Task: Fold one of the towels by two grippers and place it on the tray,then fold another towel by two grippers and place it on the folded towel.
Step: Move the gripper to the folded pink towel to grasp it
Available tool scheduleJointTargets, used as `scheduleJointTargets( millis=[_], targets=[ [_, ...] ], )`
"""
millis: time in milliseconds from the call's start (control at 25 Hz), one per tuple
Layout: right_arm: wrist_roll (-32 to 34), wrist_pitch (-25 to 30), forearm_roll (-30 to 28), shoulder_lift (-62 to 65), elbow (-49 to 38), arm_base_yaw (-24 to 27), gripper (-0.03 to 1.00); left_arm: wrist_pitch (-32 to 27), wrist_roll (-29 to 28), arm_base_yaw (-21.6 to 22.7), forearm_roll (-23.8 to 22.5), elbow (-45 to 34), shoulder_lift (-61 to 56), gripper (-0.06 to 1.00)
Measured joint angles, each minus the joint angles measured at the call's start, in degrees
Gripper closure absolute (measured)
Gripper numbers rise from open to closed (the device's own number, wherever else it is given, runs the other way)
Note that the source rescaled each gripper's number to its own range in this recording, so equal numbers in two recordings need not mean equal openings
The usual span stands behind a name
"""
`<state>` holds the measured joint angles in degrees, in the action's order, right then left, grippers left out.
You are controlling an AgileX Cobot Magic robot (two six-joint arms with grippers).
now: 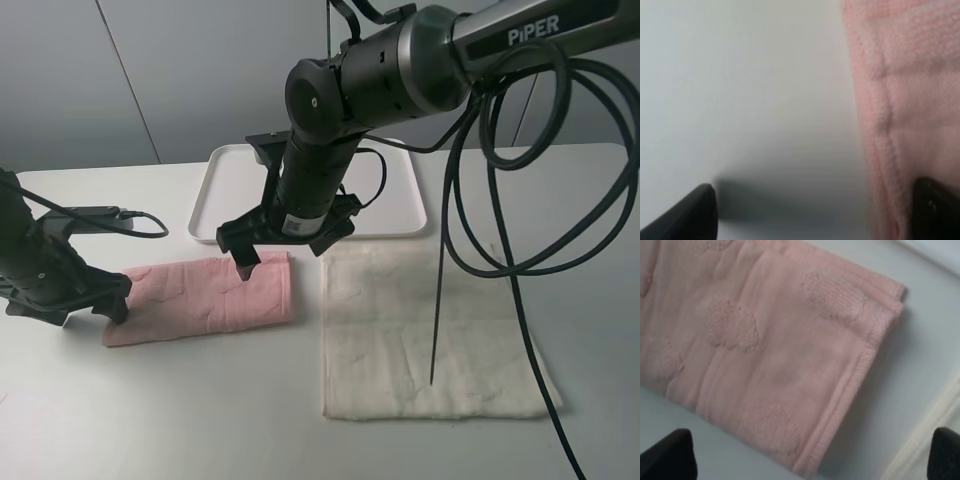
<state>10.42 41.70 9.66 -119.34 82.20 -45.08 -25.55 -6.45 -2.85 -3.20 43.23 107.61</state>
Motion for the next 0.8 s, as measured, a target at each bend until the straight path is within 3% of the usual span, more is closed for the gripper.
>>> scheduleJointTargets(
  millis=[800],
  targets=[
    [0.7, -3.2, -2.6, -7.5, 2.6, 0.0, 0.04, -1.3, 0.4, -0.1, 0.0, -0.1, -0.1, -0.05]
  ],
)
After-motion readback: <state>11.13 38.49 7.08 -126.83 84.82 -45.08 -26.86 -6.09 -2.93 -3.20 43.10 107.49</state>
